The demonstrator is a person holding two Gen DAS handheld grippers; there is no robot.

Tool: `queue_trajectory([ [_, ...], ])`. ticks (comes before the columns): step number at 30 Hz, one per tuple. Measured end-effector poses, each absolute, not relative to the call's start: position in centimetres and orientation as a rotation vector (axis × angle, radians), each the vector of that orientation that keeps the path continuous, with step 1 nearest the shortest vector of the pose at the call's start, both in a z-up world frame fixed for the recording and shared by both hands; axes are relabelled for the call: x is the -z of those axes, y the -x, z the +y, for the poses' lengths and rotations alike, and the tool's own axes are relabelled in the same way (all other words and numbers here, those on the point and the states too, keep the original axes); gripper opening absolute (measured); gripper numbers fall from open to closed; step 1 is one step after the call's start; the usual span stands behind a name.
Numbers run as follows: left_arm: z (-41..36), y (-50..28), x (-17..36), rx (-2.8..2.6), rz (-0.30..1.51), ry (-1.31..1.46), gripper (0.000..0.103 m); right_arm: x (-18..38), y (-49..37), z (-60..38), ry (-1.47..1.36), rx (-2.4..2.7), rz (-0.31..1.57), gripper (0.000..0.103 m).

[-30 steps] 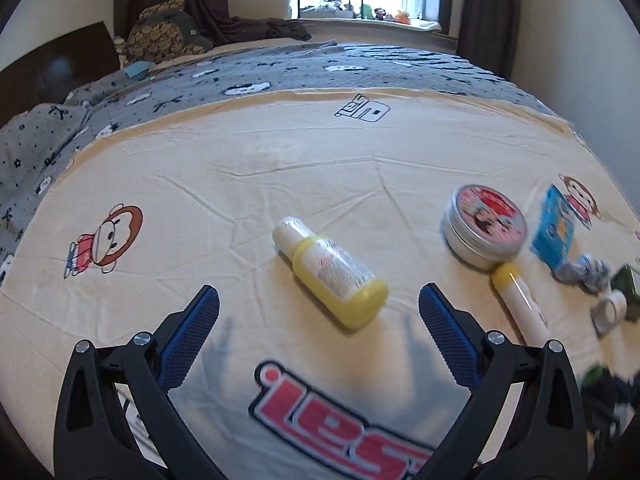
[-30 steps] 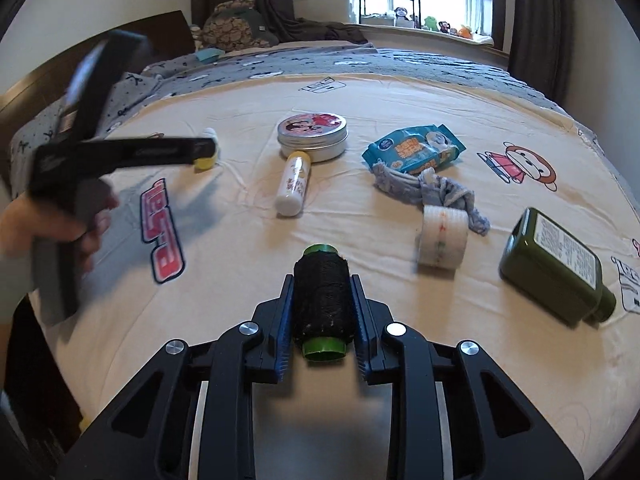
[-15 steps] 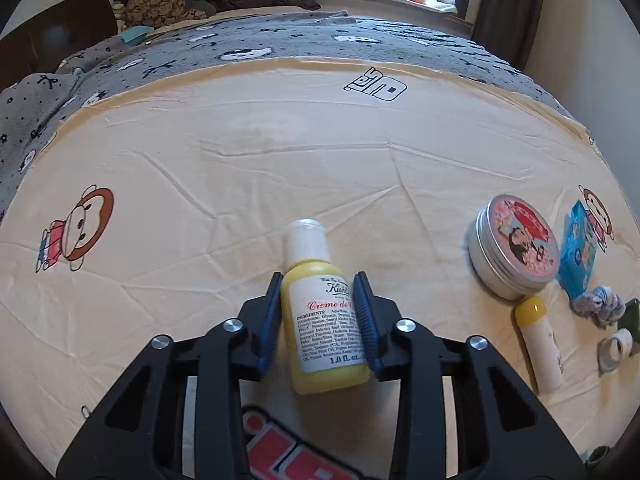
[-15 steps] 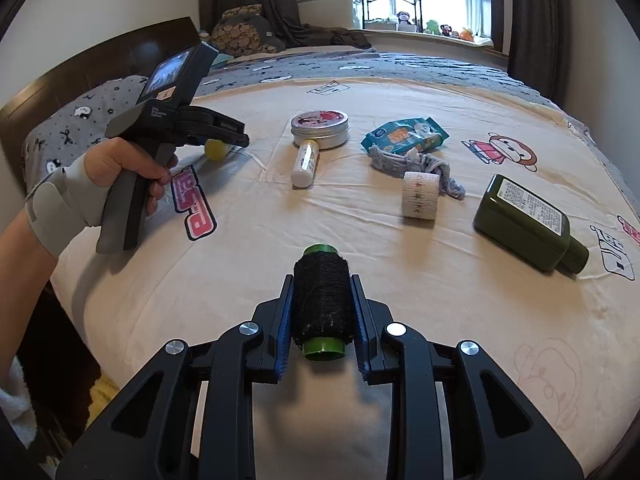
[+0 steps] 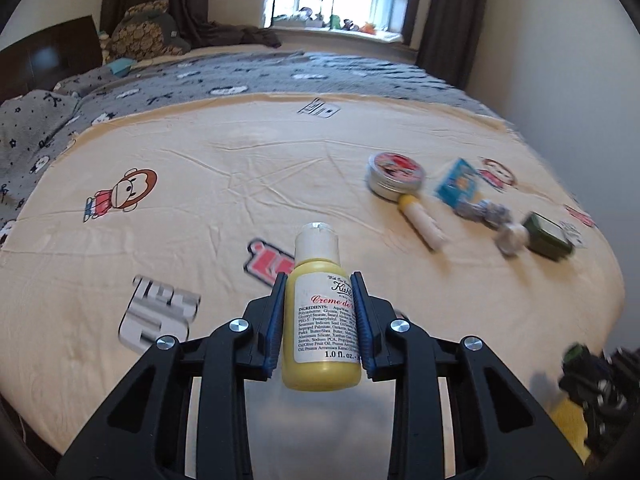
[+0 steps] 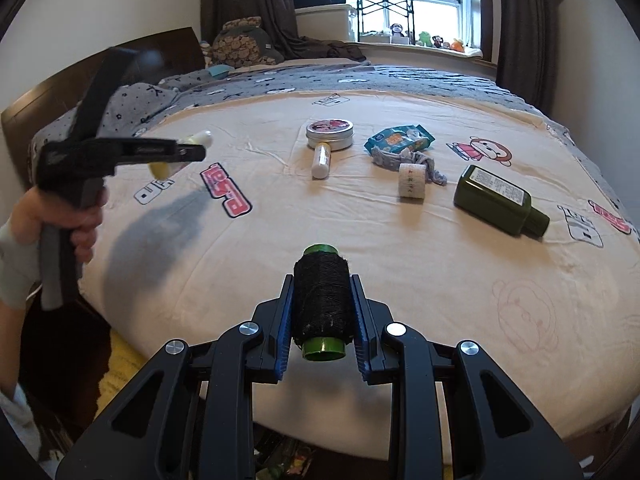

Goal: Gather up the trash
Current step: 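Lower the yellow bottle and black spool into the bin and open both tools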

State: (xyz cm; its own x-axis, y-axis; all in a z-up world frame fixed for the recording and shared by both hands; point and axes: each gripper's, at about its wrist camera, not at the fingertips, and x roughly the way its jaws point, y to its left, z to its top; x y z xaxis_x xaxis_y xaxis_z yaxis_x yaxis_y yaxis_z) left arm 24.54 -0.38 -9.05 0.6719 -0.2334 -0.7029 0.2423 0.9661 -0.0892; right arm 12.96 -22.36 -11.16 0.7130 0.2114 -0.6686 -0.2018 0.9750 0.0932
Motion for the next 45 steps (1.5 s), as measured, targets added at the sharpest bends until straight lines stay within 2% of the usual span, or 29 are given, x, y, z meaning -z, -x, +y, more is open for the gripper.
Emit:
queue_trajectory([
  [11,-0.5,-11.1,11.4,0.376,0.765,-0.053,0.029,13.0,-6.7,-21.3,-0.1,-0.285,0.771,0.027],
  [19,-1.8,-4.5,16.1,0.452,0.873,-0.098,0.029,16.7,-3.2,-20.4,-0.128,-0.293,0.865,0.027],
  [31,-1.0,-2.2,24.3,0.5,1.11,-0.083,0.029,22.4,-3.4,-17.9,-0.099,-0.319,1.041,0.027],
  [37,-1.8,-2.4,27.1,0.521,1.213,-0.098,0.029,25.6,-3.4,-17.9,-0.116,-0.31,1.142,0.027],
  [43,-2.7,-2.4,29.2,0.529,1.277,-0.102,0.03,26.5,-3.5,-17.9,-0.149,-0.319,1.166,0.029],
  [45,-2.7,-2.5,29.3,0.53,1.287,-0.097,0.037,26.6,-3.5,-18.1,-0.173,-0.325,1.165,0.03],
])
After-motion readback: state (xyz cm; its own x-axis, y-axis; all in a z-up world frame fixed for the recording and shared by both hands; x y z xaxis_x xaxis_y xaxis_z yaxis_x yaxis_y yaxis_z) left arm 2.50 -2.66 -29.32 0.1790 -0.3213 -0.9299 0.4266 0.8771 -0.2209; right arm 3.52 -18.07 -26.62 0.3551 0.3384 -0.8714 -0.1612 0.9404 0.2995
